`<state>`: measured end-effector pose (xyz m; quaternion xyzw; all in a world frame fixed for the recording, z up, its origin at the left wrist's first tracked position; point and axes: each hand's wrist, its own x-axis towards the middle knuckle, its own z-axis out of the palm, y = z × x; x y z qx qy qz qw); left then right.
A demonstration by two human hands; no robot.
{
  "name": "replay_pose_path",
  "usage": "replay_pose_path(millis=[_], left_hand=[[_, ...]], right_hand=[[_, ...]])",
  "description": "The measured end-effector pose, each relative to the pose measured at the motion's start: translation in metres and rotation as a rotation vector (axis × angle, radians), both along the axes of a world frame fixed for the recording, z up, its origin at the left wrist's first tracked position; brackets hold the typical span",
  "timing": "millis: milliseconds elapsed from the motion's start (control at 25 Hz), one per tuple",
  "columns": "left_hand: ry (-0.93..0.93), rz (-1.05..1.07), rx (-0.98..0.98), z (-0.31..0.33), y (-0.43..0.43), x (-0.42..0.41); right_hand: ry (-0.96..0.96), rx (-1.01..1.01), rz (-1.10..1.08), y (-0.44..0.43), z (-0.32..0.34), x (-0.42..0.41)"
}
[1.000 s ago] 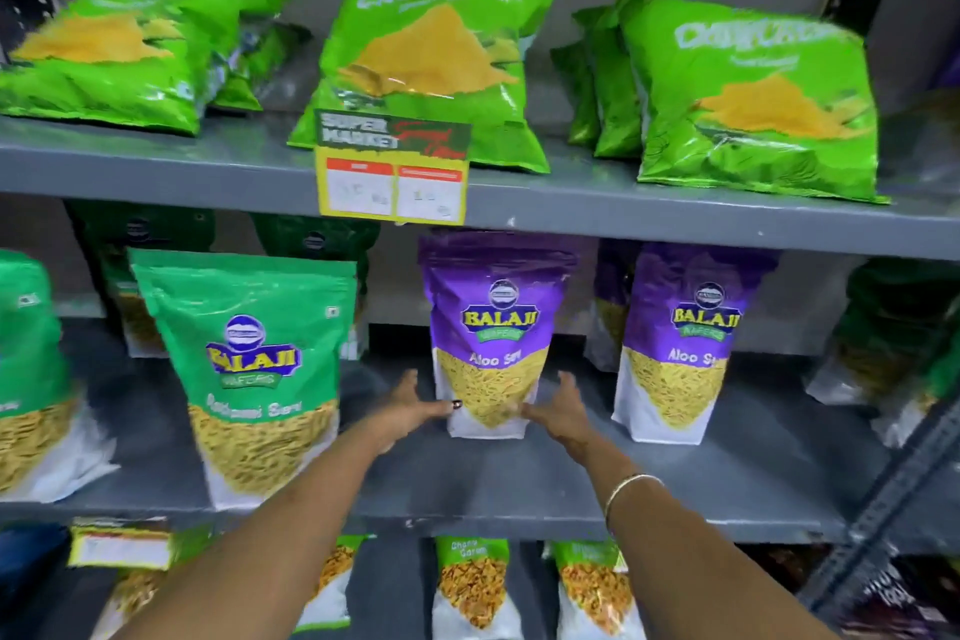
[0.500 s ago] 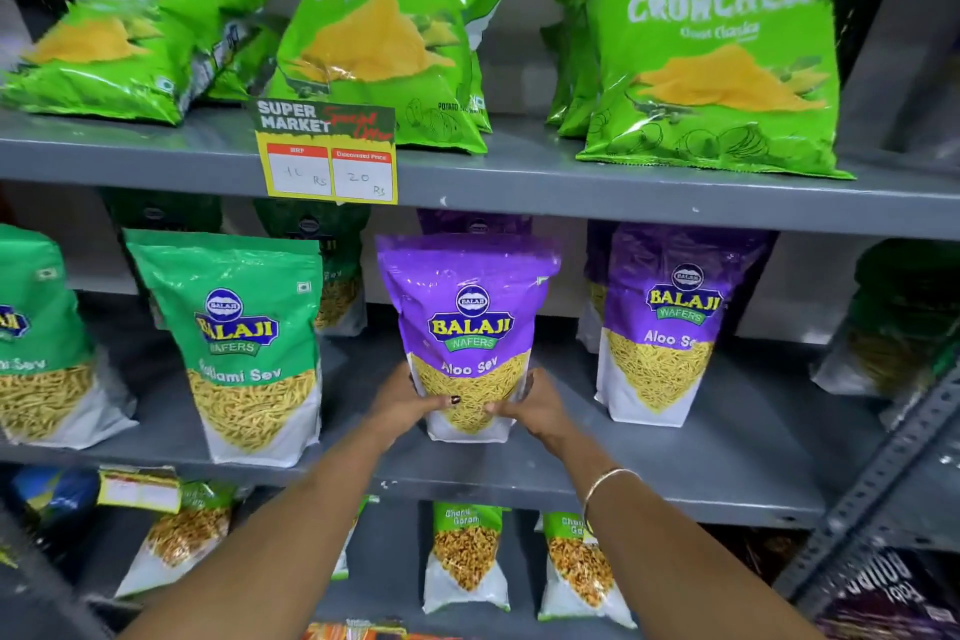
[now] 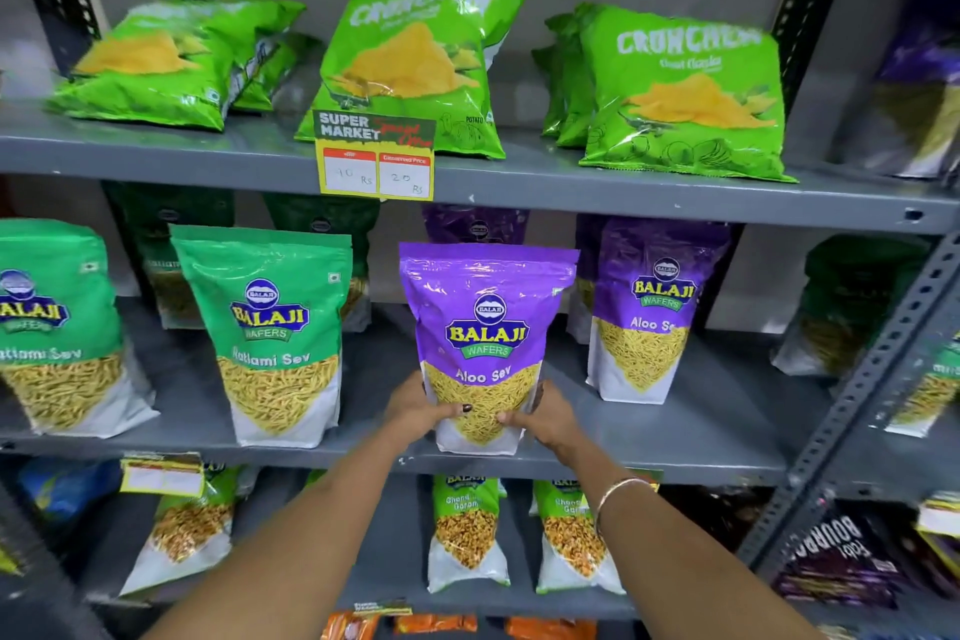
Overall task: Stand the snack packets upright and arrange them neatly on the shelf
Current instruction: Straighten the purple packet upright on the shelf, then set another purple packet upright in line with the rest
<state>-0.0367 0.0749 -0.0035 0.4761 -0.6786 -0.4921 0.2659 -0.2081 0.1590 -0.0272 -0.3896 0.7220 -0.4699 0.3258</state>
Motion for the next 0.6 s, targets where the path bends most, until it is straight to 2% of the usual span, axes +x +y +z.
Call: replay_pose_path(millis=[160, 280, 320, 440, 480, 520, 600], left_hand=[[-0.107, 0.015, -0.004, -0.003, 0.005, 0.003], [-0.457, -0.091, -0.024, -0.009, 0.012, 0.009], [-0.543, -0.158, 0.036, -0.009, 0.015, 0.01], [-0.73, -0.388, 0.384, 0.002, 0.036, -0.005], [-0.783, -0.474, 0.427, 0.005, 0.042, -0.017], [-0.798, -0.543, 0.431, 0.008, 0.046, -0.032], [-0.705, -0.615, 0.352, 0.014, 0.056, -0.071]], right_hand=[[0.008, 0.062, -0.028, 0.005, 0.01, 0.008], [0.004, 0.109, -0.075, 0.009, 0.013, 0.002], [0.023, 0.115, -0.085, 0.011, 0.013, -0.003], [0.111, 0.118, -0.131, 0.026, 0.017, -0.03], [0.116, 0.121, -0.152, 0.03, 0.018, -0.043], [0.131, 0.129, -0.177, 0.036, 0.019, -0.057], [0.185, 0.142, -0.235, 0.048, 0.02, -0.091]])
